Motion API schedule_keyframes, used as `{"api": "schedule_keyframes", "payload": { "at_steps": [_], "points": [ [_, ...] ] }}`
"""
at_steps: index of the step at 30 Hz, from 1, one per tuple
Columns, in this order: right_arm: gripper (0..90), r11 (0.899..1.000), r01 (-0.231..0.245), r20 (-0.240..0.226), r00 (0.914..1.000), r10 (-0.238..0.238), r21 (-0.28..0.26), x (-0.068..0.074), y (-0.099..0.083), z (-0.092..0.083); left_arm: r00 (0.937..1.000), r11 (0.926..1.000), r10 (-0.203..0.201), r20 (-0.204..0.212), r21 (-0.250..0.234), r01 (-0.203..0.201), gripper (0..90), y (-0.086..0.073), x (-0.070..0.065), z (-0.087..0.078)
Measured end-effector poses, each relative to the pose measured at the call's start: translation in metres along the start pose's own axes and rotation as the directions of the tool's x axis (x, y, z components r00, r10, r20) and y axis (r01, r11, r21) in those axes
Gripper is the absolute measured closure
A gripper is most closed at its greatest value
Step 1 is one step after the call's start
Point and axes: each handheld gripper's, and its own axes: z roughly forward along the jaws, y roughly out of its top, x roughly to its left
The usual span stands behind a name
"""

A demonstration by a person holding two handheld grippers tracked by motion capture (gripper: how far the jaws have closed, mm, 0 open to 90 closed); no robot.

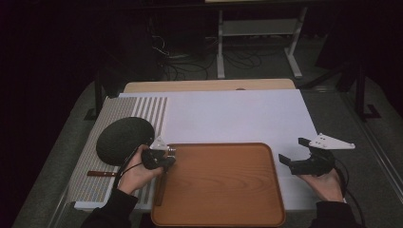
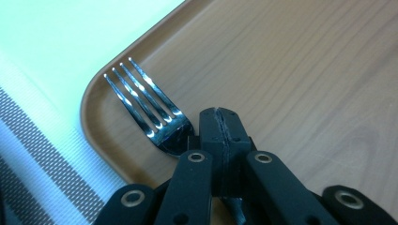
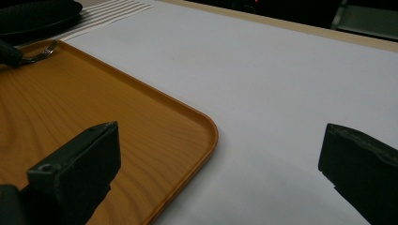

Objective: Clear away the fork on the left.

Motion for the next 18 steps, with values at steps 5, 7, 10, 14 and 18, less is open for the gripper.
{"api": "schedule_keyframes", "payload": {
  "at_steps": [5,7,10,14,18],
  "points": [
    [0.0,1.0,0.001,0.0,1.0,-0.001,0.001,0.0,0.0,0.0,1.0,1.0,-0.001,-0.005,0.002,0.001,89.3,-0.003,0.004,-0.002],
    [0.0,1.0,0.0,-0.001,1.0,0.0,0.001,0.0,0.0,0.0,1.0,1.0,-0.002,-0.008,0.001,0.002,89.4,-0.005,0.006,-0.004],
    [0.0,1.0,0.001,-0.002,1.0,-0.001,0.001,0.001,0.001,0.0,0.9998,0.9997,-0.021,0.004,-0.011,0.021,89.3,-0.008,0.007,-0.005],
    [0.0,1.0,0.001,-0.003,1.0,-0.001,-0.001,0.001,0.001,0.0,0.9998,0.9997,-0.019,0.01,-0.018,0.019,88.2,-0.009,0.009,-0.008],
    [0.0,1.0,0.001,-0.003,1.0,-0.001,-0.002,0.001,0.001,0.0,0.9997,0.9993,-0.021,0.012,-0.032,0.022,85.0,-0.01,0.011,-0.012]
  ]
}}
